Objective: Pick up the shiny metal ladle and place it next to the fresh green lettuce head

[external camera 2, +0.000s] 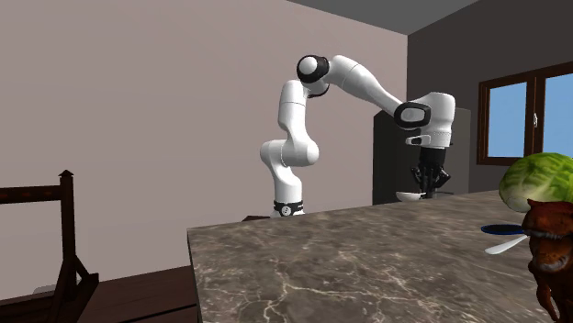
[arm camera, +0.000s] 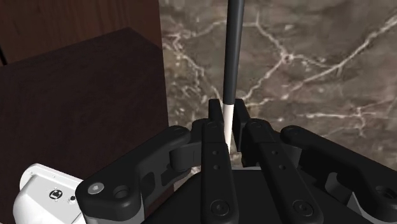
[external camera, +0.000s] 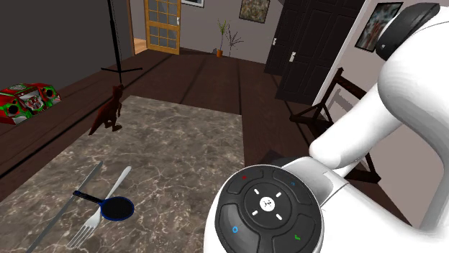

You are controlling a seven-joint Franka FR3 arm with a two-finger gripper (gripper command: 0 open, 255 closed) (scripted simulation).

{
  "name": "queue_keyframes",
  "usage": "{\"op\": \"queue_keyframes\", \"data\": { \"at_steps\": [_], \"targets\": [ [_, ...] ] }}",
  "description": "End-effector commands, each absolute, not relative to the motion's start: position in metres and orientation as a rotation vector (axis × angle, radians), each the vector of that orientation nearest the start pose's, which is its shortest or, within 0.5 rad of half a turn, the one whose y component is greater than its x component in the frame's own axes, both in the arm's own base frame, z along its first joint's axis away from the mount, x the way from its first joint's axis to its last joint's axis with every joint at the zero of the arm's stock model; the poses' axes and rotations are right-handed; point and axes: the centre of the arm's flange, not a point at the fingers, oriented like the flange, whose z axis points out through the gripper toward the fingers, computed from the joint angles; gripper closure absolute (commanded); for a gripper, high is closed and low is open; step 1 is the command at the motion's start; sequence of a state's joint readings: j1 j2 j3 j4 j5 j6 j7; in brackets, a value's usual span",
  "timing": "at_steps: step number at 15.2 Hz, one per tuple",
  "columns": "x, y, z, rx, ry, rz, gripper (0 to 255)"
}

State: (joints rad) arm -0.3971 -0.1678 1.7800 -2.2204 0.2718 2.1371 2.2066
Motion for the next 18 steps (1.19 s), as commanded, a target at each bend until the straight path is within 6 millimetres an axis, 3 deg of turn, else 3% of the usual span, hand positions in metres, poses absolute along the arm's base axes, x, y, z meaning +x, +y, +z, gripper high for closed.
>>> {"op": "queue_keyframes", "data": {
  "at_steps": [1,6,10,18],
  "targets": [
    [0.081,0.513,0.349,-2.865,1.545,0.052,0],
    [0.081,0.513,0.349,-2.865,1.545,0.052,0],
    [0.085,0.517,0.399,-2.865,1.545,0.053,0],
    [0.085,0.517,0.399,-2.865,1.545,0.053,0]
  ]
}}
